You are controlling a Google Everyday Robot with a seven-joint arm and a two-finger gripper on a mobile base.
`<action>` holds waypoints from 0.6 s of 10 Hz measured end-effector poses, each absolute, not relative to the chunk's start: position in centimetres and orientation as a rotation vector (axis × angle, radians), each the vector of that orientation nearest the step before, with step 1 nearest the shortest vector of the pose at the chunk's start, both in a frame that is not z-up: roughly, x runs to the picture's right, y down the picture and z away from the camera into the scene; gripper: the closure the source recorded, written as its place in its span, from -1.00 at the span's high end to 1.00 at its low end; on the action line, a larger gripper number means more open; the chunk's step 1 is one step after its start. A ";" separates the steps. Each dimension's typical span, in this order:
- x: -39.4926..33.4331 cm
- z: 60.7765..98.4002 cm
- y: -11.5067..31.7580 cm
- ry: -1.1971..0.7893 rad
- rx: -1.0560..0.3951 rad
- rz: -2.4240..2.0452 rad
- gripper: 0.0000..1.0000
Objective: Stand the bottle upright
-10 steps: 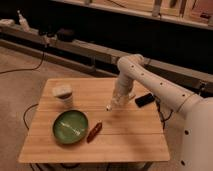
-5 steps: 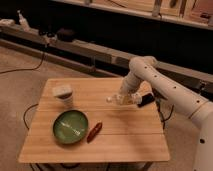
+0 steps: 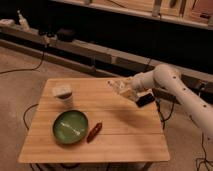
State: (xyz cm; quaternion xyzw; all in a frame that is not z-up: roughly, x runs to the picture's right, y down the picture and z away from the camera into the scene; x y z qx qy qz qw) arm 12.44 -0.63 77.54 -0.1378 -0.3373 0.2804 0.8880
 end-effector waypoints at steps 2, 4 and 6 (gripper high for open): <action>12.9 75.2 0.0 -0.868 -0.173 0.644 -0.73; 13.6 73.0 1.2 -1.019 -0.082 0.690 -0.73; 14.2 71.2 1.6 -1.112 -0.008 0.718 -0.73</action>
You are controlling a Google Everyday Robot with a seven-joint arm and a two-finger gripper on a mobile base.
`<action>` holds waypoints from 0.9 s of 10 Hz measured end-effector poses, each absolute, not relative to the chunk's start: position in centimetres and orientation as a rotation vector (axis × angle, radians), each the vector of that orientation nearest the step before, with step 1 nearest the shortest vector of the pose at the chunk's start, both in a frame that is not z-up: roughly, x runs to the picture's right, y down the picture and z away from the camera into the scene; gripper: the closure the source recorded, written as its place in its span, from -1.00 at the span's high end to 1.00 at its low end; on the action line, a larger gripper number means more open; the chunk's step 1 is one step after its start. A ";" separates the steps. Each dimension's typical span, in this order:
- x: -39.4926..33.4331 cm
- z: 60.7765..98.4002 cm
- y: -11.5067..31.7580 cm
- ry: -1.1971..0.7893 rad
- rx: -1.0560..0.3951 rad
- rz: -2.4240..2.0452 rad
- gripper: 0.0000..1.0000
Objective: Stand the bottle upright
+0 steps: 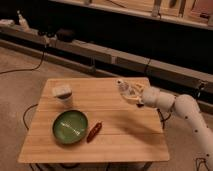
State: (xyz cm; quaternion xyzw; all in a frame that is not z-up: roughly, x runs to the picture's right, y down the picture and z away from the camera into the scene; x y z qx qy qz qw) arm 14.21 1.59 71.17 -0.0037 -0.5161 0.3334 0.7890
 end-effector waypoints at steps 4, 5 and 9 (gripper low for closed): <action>13.7 70.7 1.3 -1.197 -0.038 0.807 -0.73; 13.5 70.4 1.4 -1.275 -0.074 0.901 -0.73; 13.1 73.2 4.4 -1.384 -0.216 1.164 -0.73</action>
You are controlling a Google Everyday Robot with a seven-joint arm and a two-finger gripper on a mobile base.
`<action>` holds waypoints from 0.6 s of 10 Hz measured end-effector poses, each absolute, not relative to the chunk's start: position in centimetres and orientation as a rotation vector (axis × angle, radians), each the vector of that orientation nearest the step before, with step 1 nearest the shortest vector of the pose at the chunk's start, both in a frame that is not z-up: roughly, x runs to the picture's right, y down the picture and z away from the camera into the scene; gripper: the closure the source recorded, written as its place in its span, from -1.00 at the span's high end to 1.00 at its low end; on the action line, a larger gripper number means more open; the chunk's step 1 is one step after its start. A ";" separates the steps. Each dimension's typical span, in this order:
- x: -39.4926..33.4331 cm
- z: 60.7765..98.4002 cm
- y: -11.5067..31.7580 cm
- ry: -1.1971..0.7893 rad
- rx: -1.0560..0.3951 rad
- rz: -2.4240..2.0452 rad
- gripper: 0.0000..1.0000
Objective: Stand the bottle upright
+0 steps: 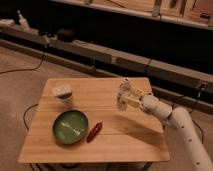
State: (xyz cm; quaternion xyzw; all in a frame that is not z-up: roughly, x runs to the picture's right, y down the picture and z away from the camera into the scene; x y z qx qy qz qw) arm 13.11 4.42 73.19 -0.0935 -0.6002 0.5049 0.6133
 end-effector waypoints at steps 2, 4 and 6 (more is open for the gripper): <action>12.0 74.9 7.0 -1.357 -0.239 1.136 -0.73; 11.1 75.4 9.2 -1.366 -0.229 1.042 -0.73; 10.6 74.8 10.2 -1.417 -0.206 0.949 -0.72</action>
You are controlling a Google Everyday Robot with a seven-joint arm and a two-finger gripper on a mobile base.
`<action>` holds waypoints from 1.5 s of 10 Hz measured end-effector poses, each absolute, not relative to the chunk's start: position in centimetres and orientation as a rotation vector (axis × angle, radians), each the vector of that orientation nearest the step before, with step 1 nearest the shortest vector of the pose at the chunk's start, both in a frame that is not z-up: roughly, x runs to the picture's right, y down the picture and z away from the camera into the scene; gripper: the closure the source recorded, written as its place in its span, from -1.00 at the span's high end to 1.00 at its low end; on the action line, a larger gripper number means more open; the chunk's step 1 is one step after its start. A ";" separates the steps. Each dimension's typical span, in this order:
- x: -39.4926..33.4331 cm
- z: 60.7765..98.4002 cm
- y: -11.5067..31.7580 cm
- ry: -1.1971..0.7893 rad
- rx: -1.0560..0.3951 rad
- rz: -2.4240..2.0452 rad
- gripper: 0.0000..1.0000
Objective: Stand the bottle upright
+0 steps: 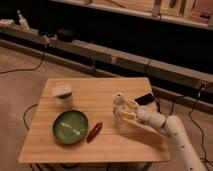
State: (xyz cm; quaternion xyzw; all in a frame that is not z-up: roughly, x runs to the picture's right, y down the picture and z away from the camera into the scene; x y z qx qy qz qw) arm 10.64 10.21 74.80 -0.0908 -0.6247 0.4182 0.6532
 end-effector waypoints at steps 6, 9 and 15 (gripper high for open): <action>11.4 77.0 11.5 -1.435 -0.246 0.905 0.35; 11.5 77.8 11.5 -1.411 -0.276 0.918 0.60; 11.5 78.1 11.7 -1.397 -0.286 0.918 0.60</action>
